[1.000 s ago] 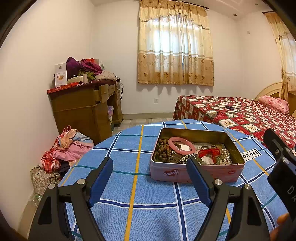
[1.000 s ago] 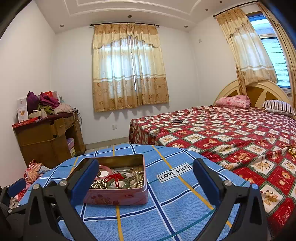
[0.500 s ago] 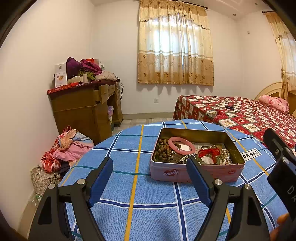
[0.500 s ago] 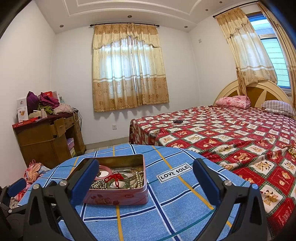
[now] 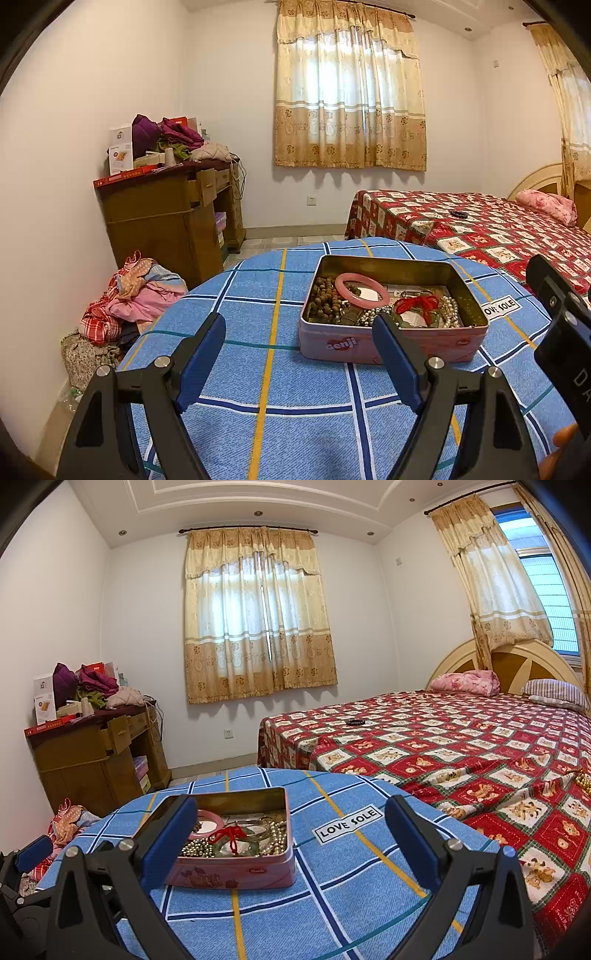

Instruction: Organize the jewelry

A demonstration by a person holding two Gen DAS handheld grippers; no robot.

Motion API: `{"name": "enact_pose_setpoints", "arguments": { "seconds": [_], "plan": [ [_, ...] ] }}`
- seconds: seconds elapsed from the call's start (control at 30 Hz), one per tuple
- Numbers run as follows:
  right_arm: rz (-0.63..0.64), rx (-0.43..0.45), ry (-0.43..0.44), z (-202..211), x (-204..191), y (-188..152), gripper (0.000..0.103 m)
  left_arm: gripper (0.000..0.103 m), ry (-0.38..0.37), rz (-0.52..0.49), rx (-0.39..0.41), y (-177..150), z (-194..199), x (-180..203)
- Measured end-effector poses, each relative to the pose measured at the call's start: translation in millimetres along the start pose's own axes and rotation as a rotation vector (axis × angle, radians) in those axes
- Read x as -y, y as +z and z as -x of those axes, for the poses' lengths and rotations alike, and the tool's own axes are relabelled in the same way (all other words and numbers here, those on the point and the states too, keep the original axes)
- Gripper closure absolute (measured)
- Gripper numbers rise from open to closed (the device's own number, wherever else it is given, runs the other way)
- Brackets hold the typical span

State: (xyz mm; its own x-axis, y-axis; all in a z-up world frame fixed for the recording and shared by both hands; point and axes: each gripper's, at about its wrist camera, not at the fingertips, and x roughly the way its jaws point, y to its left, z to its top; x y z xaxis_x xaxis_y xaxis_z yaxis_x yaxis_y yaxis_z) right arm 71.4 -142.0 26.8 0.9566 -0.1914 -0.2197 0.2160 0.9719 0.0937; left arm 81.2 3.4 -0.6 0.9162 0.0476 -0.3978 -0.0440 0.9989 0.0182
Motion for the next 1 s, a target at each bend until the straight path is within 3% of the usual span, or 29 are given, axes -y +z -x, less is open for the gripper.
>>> {"name": "enact_pose_setpoints", "arguments": {
  "seconds": [0.5,1.0],
  "plan": [
    [0.000,0.000,0.000,0,0,0,0.000,0.021,-0.009,-0.023,0.041,-1,10,7],
    [-0.001,-0.001,-0.002,1,0,0,0.000,0.021,-0.040,-0.012,0.019,0,6,4]
  ]
}}
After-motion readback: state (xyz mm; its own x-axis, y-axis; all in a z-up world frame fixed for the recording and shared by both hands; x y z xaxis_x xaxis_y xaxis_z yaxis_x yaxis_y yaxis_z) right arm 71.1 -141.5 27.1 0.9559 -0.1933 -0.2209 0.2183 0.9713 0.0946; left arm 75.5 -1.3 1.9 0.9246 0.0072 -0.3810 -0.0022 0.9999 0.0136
